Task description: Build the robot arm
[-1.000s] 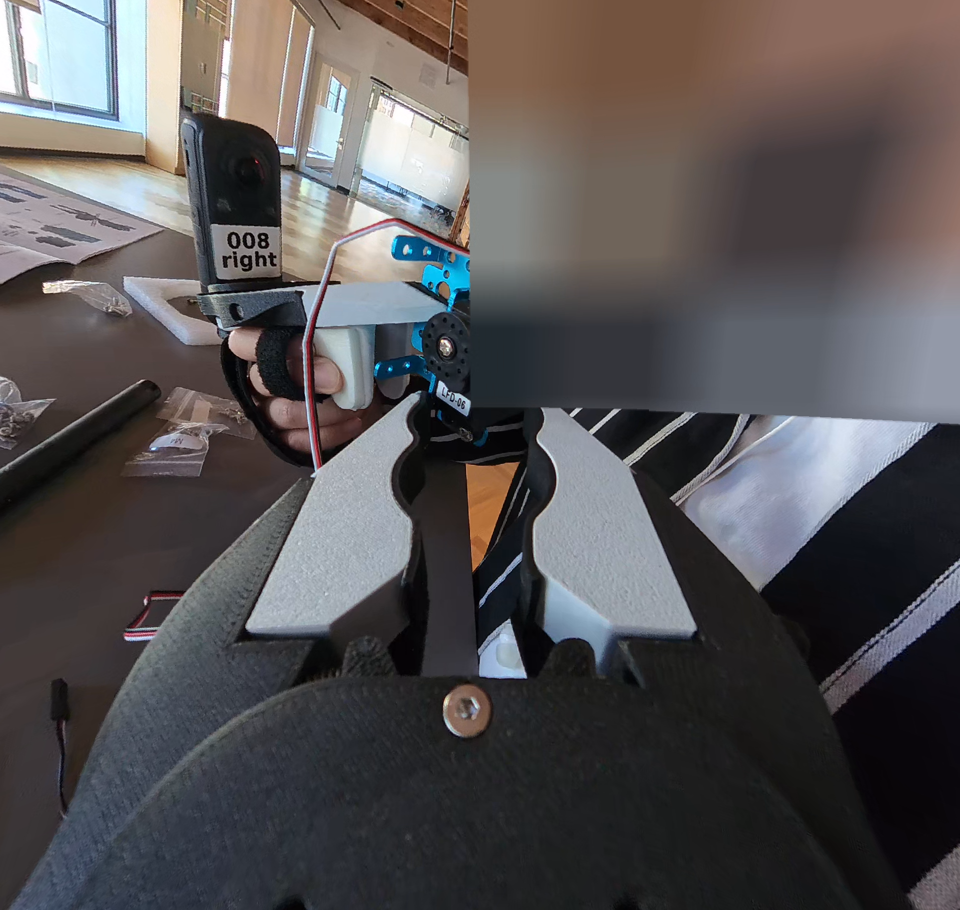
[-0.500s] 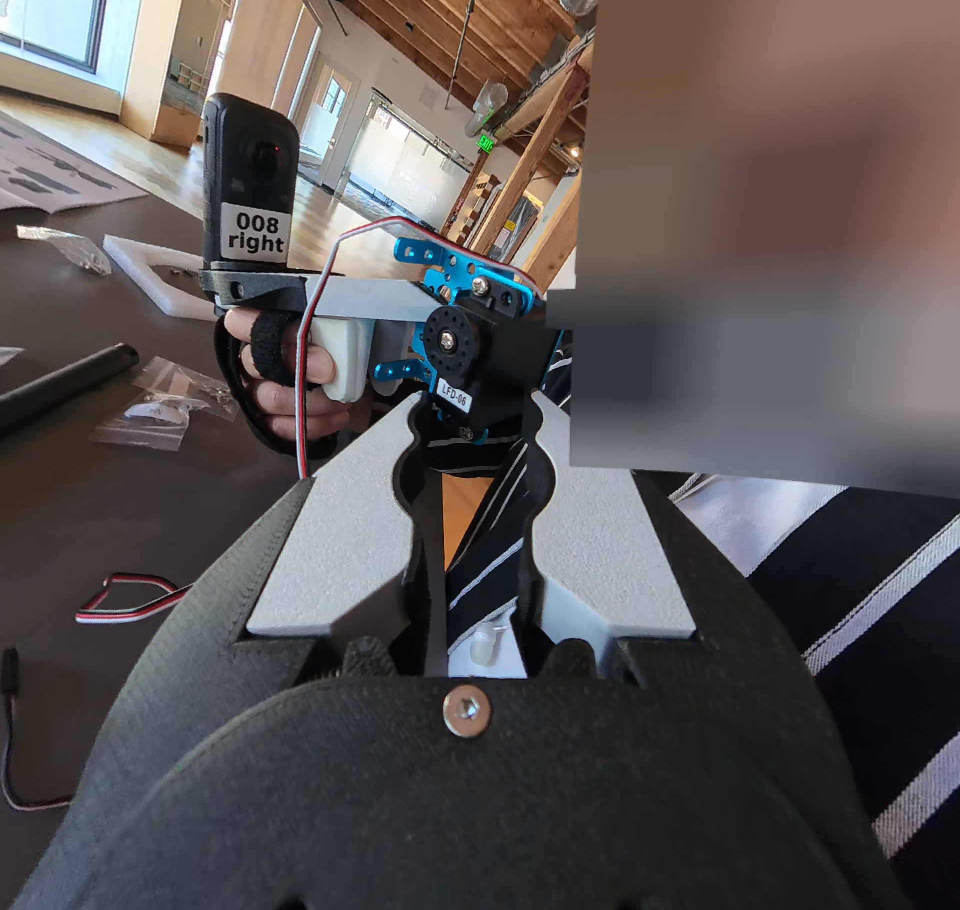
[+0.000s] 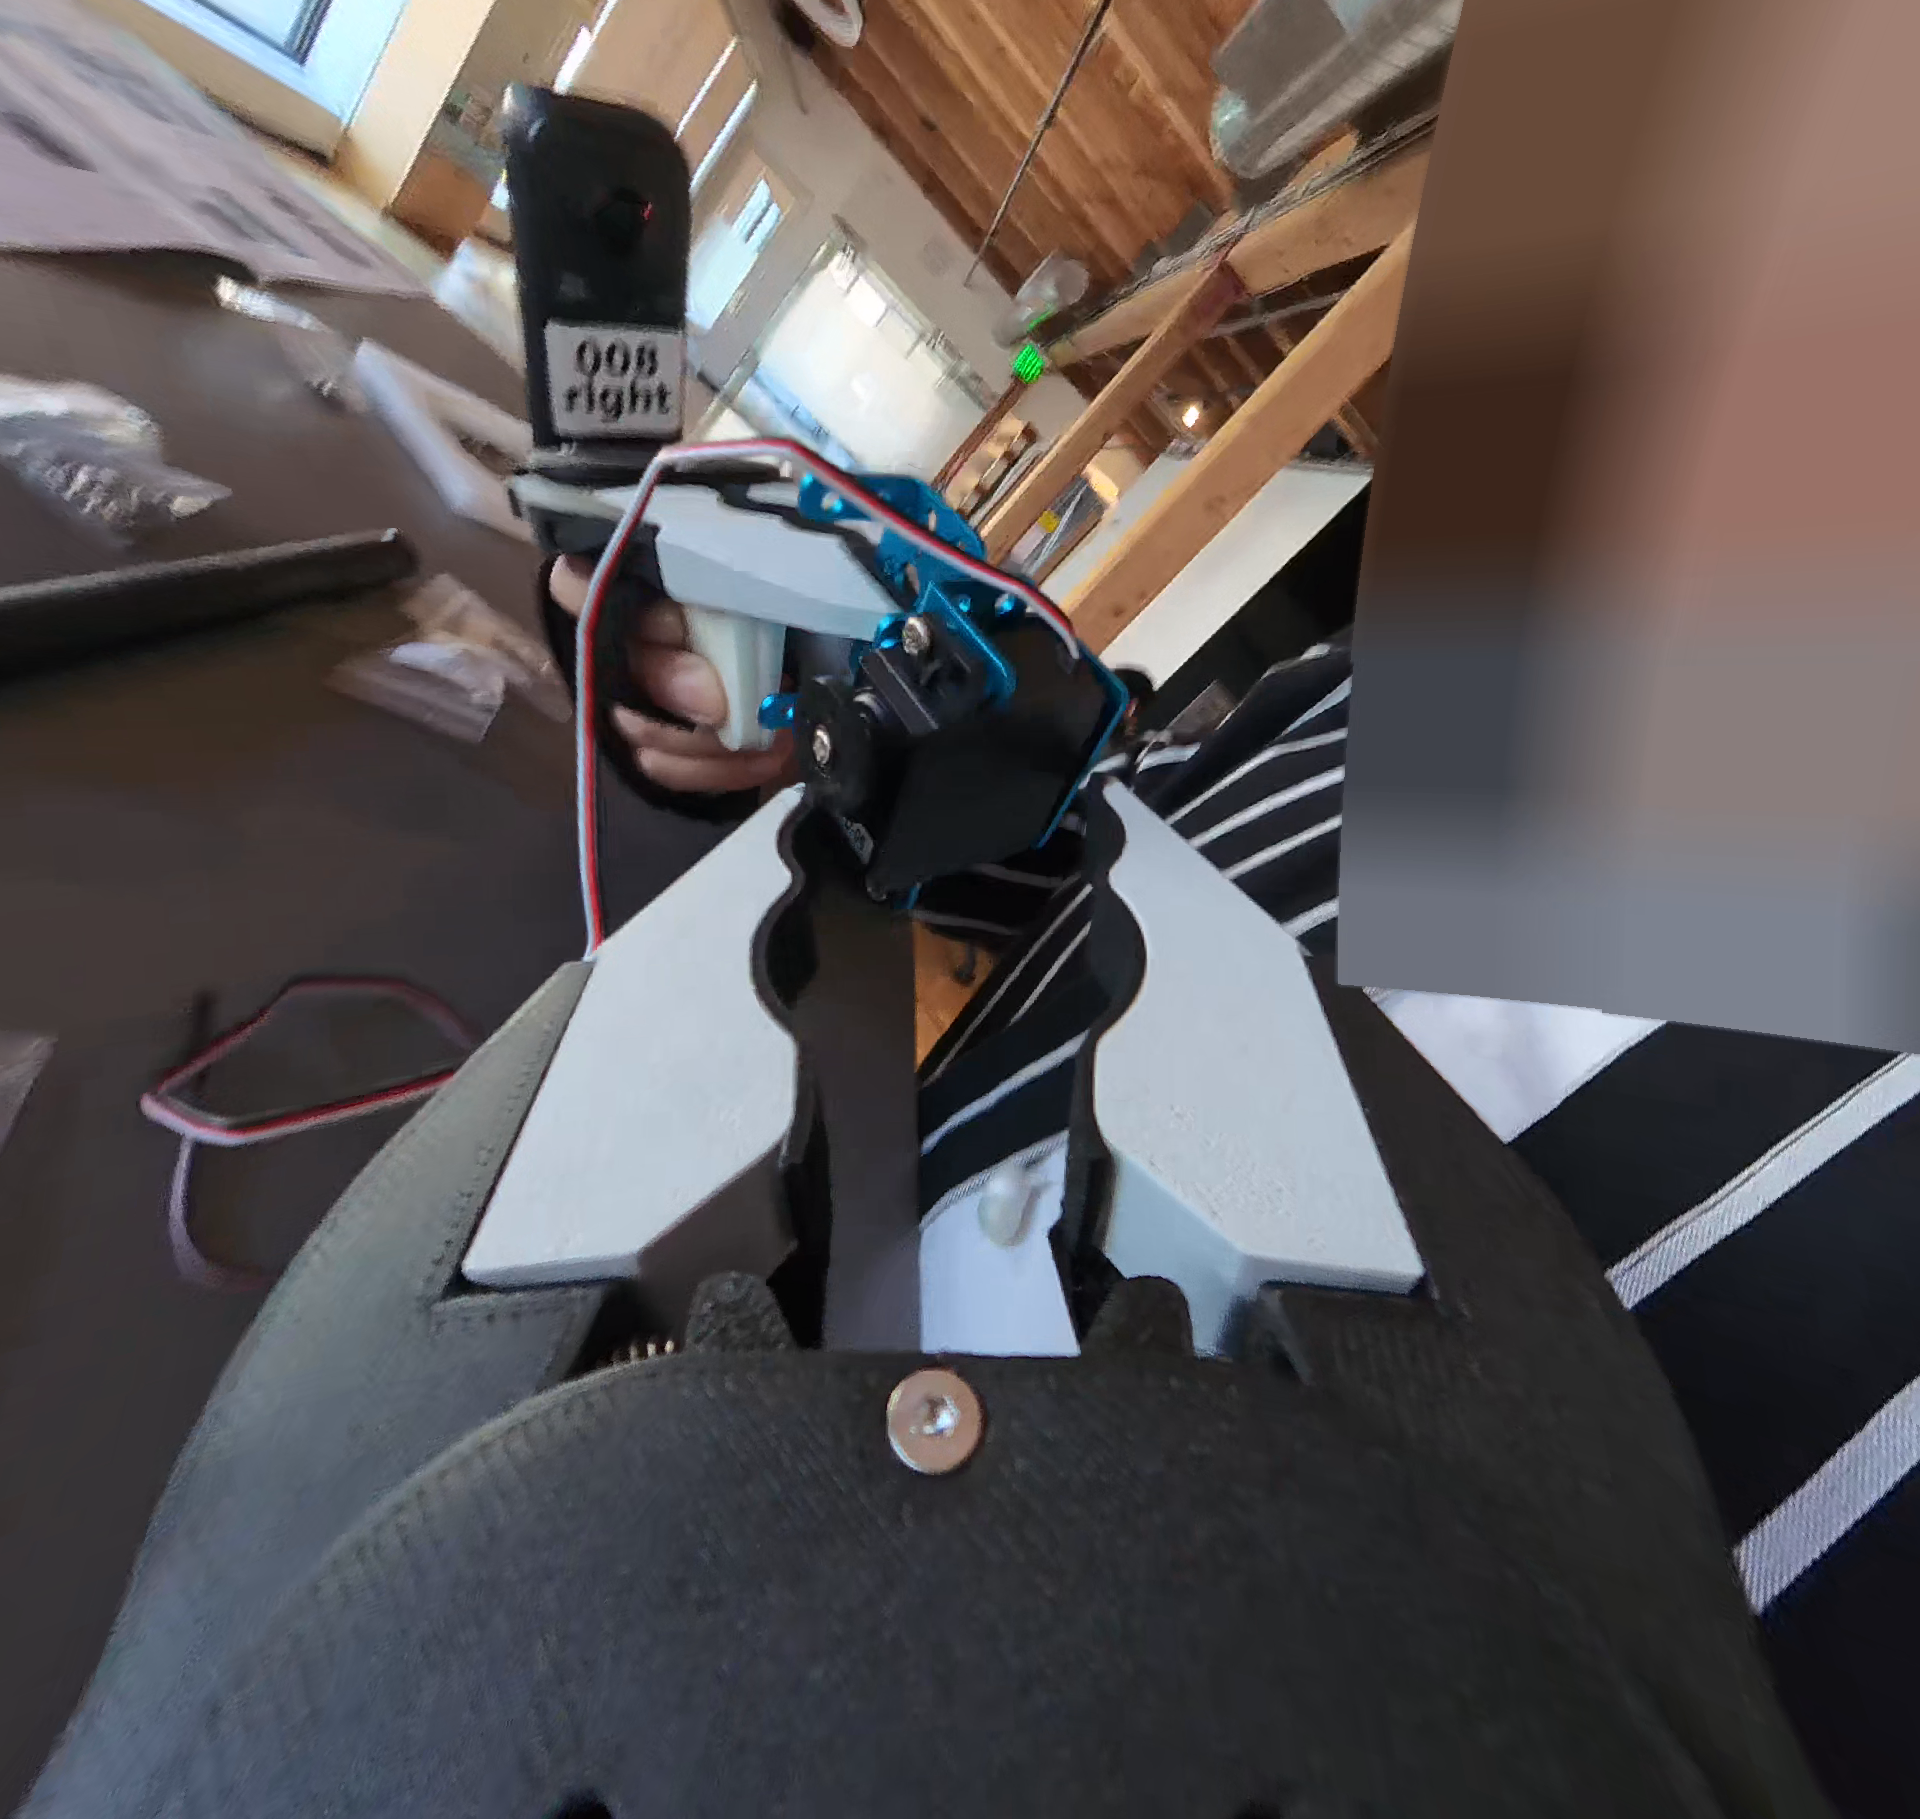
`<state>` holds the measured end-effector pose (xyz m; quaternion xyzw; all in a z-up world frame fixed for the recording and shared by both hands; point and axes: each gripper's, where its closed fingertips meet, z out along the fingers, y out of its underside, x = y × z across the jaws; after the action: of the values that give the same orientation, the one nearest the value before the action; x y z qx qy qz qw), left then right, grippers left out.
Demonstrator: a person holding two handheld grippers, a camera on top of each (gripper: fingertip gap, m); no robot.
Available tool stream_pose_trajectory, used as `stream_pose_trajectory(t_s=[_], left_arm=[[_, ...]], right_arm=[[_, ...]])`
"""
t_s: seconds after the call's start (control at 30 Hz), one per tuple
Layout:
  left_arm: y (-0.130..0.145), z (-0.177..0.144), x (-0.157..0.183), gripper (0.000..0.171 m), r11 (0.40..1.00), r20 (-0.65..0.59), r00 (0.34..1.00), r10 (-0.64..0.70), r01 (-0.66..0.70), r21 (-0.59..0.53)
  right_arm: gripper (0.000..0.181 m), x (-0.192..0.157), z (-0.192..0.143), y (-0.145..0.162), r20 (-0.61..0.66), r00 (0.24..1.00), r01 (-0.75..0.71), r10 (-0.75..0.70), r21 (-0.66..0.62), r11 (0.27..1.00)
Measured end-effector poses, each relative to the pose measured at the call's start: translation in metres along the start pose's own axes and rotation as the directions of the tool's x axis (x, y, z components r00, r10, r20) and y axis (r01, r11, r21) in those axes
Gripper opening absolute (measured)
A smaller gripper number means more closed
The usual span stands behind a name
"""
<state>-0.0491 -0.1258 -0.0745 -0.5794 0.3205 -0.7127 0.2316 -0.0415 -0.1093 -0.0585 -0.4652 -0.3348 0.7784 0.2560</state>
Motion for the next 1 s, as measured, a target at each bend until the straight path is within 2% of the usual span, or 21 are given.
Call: stream_pose_trajectory(t_s=[0.2, 0.3, 0.4, 0.47, 0.77, 1.0], left_arm=[[0.010, -0.009, -0.017, 0.058, 0.998, 0.129, 0.990, 0.052, -0.046, -0.051], [0.003, -0.015, -0.022, 0.063, 0.986, 0.230, 0.958, 0.170, -0.164, -0.045], [-0.005, -0.020, -0.018, 0.055, 0.949, 0.315, 0.895, 0.315, -0.305, -0.081], [-0.007, -0.023, -0.017, 0.054, 0.917, 0.365, 0.841, 0.398, -0.378, -0.129], [-0.007, -0.016, 0.004, 0.054, 0.755, 0.407, 0.641, 0.651, -0.601, -0.262], [-0.013, -0.012, 0.016, 0.054, 0.725, 0.412, 0.601, 0.685, -0.617, -0.307]], right_arm=[[0.000, 0.018, 0.002, 0.013, -0.094, 0.995, -0.017, 0.010, -0.066, 0.998], [0.000, 0.017, 0.002, 0.010, -0.134, 0.983, 0.114, -0.123, -0.074, 0.991], [0.000, 0.015, 0.004, 0.006, -0.176, 0.947, 0.255, -0.267, -0.089, 0.963], [0.000, 0.014, 0.005, 0.005, -0.195, 0.929, 0.301, -0.315, -0.097, 0.949], [0.000, -0.010, 0.014, 0.006, -0.143, 0.810, 0.556, -0.569, -0.124, 0.822], [0.000, -0.021, 0.016, 0.003, -0.122, 0.796, 0.585, -0.592, -0.095, 0.806]])
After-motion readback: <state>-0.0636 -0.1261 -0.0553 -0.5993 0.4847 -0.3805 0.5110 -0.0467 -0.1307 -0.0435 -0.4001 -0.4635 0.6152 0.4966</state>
